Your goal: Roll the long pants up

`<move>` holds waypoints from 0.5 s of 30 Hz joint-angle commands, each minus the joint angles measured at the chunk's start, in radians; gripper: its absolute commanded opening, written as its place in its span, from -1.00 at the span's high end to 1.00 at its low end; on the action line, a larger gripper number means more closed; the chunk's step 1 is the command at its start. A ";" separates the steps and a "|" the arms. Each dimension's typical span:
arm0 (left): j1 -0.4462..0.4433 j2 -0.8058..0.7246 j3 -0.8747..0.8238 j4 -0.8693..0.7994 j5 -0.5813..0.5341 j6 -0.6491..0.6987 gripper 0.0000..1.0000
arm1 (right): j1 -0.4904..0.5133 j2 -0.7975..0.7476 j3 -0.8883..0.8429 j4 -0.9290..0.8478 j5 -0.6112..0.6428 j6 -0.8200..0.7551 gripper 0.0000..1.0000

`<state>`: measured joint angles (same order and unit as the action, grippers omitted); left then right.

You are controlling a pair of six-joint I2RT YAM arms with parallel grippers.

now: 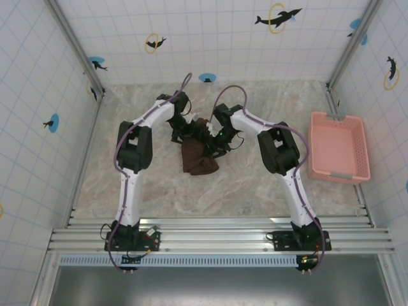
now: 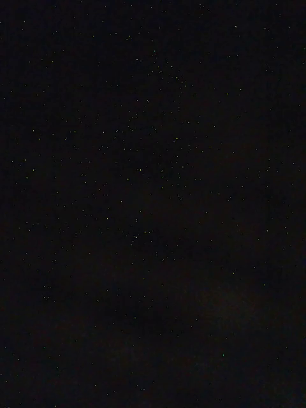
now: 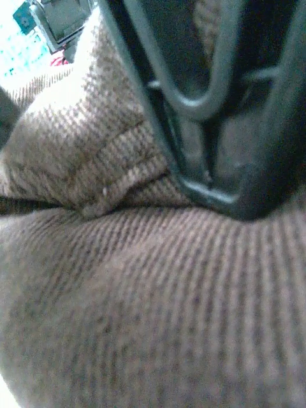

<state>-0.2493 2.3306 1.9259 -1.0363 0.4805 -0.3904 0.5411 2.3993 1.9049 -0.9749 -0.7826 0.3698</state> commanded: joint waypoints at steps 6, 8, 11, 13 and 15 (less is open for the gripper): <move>-0.008 -0.045 -0.048 -0.033 0.037 -0.004 -0.95 | 0.037 0.033 -0.046 0.162 0.188 -0.004 1.00; 0.006 -0.065 -0.005 -0.033 0.052 -0.012 -0.95 | 0.025 -0.005 -0.071 0.170 0.185 -0.012 1.00; 0.034 -0.088 0.092 -0.046 0.090 -0.035 -0.95 | -0.001 -0.080 -0.116 0.187 0.190 -0.021 1.00; 0.051 -0.097 0.157 -0.047 0.146 -0.063 -0.95 | -0.021 -0.145 -0.130 0.186 0.208 -0.026 1.00; 0.063 -0.096 0.203 -0.047 0.219 -0.084 -0.95 | -0.040 -0.189 -0.131 0.186 0.216 -0.023 1.00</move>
<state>-0.2073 2.2993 2.0445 -1.0798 0.5652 -0.4278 0.5358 2.2925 1.7927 -0.8463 -0.7017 0.3695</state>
